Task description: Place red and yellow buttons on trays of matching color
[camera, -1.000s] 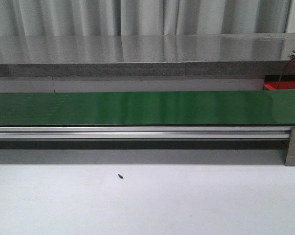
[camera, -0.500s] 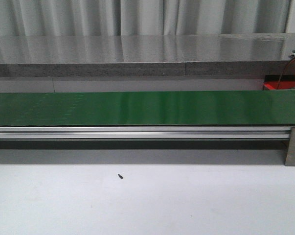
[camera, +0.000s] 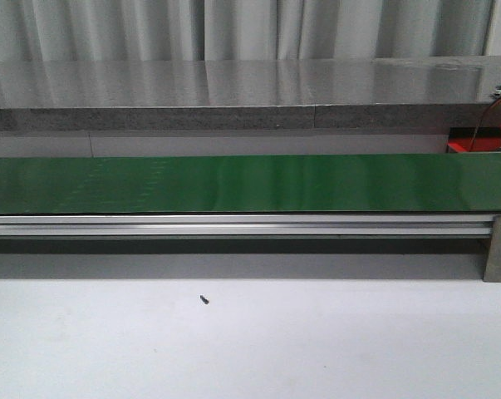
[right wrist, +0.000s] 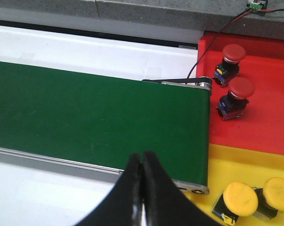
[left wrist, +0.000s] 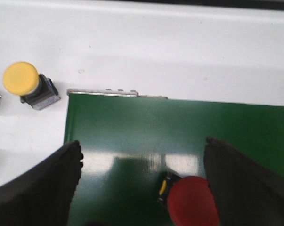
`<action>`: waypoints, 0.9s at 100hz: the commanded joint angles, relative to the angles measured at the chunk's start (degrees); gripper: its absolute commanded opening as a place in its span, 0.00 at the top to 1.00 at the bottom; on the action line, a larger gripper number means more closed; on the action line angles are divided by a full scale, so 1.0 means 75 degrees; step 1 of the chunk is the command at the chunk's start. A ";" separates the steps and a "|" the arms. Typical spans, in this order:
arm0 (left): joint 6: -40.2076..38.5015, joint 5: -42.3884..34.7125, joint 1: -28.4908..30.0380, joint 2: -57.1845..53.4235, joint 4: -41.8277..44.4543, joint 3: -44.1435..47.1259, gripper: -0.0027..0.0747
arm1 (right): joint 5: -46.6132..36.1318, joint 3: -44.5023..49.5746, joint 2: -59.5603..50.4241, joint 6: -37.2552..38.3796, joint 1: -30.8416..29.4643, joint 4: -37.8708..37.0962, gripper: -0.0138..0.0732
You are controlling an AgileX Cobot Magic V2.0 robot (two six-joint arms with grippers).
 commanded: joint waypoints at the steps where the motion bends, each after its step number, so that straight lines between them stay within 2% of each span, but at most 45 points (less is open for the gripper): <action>1: -0.0081 -0.0609 0.0254 -0.0442 -0.0130 -0.0216 0.28 | -0.0483 -0.0194 -0.0079 -0.0045 0.0003 0.0098 0.92; 19: -0.0081 -0.0807 0.1116 -0.0371 -0.0115 -0.0216 0.28 | -0.0483 -0.0194 -0.0079 -0.0045 0.0003 0.0098 0.92; 44: -0.0081 -0.1670 0.2378 0.0148 -0.0115 -0.0216 0.28 | -0.0483 -0.0194 -0.0079 -0.0045 0.0003 0.0098 0.92; 66: -0.0081 -0.2230 0.2803 0.1079 -0.0087 -0.0223 0.28 | -0.0483 -0.0194 -0.0079 -0.0045 0.0003 0.0098 0.92; 90: -0.0081 -0.2215 0.2817 0.2098 -0.0069 -0.0740 0.28 | -0.0483 -0.0194 -0.0079 -0.0045 0.0003 0.0098 0.92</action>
